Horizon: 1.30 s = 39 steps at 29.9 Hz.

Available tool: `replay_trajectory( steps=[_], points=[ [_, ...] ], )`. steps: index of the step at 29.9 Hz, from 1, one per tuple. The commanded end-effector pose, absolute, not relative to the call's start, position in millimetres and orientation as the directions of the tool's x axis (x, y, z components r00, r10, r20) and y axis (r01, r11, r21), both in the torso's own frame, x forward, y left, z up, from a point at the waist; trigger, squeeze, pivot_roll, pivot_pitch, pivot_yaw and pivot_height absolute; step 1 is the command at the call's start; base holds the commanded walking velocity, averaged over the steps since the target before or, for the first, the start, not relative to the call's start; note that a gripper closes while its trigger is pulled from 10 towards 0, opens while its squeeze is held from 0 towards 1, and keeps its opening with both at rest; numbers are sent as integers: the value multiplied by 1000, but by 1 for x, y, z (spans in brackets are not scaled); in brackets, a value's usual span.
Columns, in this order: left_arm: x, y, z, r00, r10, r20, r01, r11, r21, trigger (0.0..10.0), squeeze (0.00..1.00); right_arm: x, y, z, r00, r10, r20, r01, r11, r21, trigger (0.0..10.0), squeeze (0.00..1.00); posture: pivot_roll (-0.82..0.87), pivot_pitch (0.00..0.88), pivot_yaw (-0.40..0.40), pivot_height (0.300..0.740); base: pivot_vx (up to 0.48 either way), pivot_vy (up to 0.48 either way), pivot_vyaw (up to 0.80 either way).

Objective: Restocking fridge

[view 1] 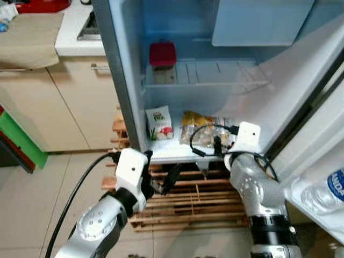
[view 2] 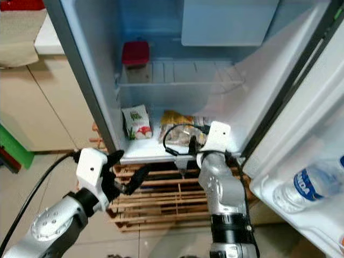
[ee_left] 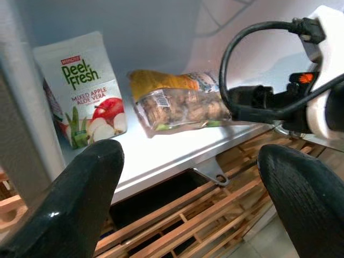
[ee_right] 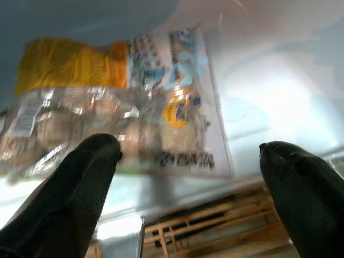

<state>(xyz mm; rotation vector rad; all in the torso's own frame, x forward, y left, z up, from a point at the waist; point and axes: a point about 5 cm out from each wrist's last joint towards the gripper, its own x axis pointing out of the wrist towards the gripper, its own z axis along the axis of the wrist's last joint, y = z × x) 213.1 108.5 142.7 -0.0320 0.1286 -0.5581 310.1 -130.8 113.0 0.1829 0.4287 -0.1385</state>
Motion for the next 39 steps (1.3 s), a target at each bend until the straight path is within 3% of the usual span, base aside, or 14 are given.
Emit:
replay_trajectory(
  steps=[1,12,18,24,39],
  points=[
    [212,109,139,841,-527,-125,523,850,-67,10000,0,305,-128,103,878,-93,-470,164,980,111,10000,0,-33,95,-6,740,0,0,0],
    [212,109,139,848,-516,-124,511,857,-73,10000,0,310,-130,77,804,-132,-579,186,982,35,10000,0,-20,111,-8,740,0,0,0],
    [212,109,139,849,-513,-123,508,858,-74,10000,0,330,-131,84,836,-165,-523,197,980,6,10000,0,-10,121,-6,740,0,0,0],
    [210,109,139,851,-510,-127,504,860,-79,10000,0,340,-125,100,860,-148,-489,212,974,77,10000,0,-3,124,-14,740,0,0,0],
    [209,107,137,846,-515,-137,507,857,-92,10000,0,315,-116,100,835,-69,-546,171,976,137,10000,0,-15,131,-15,740,0,0,0]
  ],
)
